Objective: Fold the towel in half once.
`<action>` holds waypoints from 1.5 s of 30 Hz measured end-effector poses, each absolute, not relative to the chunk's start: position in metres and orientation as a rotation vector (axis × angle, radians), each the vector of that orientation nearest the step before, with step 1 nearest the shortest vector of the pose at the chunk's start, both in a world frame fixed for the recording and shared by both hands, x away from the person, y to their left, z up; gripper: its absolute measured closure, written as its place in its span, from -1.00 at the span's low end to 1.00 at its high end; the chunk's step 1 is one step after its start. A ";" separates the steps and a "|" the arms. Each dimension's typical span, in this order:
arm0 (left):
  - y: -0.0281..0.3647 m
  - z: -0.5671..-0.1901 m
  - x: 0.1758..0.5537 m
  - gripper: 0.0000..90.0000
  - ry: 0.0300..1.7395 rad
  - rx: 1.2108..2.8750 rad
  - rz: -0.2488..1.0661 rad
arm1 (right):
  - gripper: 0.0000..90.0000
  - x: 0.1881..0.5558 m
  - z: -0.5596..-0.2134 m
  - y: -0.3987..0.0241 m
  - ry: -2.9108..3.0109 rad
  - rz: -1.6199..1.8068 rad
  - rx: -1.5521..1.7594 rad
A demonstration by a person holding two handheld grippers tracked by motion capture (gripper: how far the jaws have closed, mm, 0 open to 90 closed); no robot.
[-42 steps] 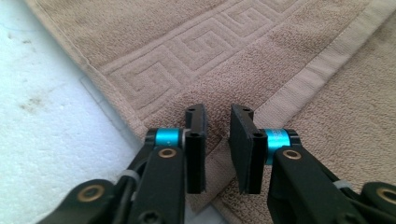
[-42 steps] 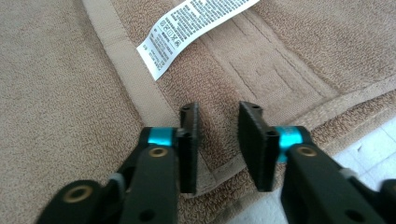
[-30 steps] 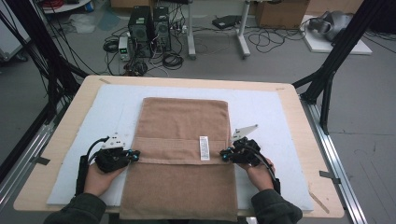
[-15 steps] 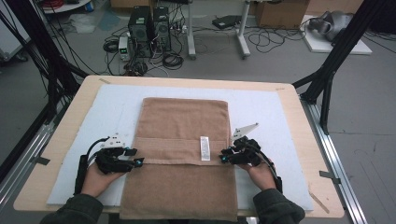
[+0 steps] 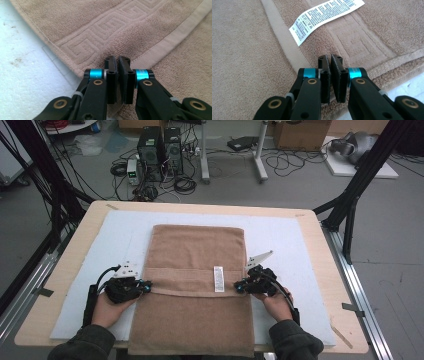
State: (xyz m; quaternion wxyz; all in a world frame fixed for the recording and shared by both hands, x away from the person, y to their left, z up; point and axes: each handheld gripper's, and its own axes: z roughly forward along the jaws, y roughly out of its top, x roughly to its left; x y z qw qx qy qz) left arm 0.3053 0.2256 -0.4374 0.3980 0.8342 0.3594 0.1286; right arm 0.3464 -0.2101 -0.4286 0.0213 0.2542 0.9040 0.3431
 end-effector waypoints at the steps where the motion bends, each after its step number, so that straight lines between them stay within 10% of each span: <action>1: 0.227 -0.437 0.306 0.90 0.905 2.107 0.324 | 0.92 0.346 -0.427 -0.210 2.801 1.068 0.795; 27: 0.236 -0.398 0.283 0.90 0.834 2.011 0.313 | 0.92 0.327 -0.390 -0.226 2.739 1.210 0.708; 45: 0.236 -0.382 0.188 0.91 0.744 2.017 0.324 | 0.92 0.247 -0.371 -0.236 2.746 1.307 0.548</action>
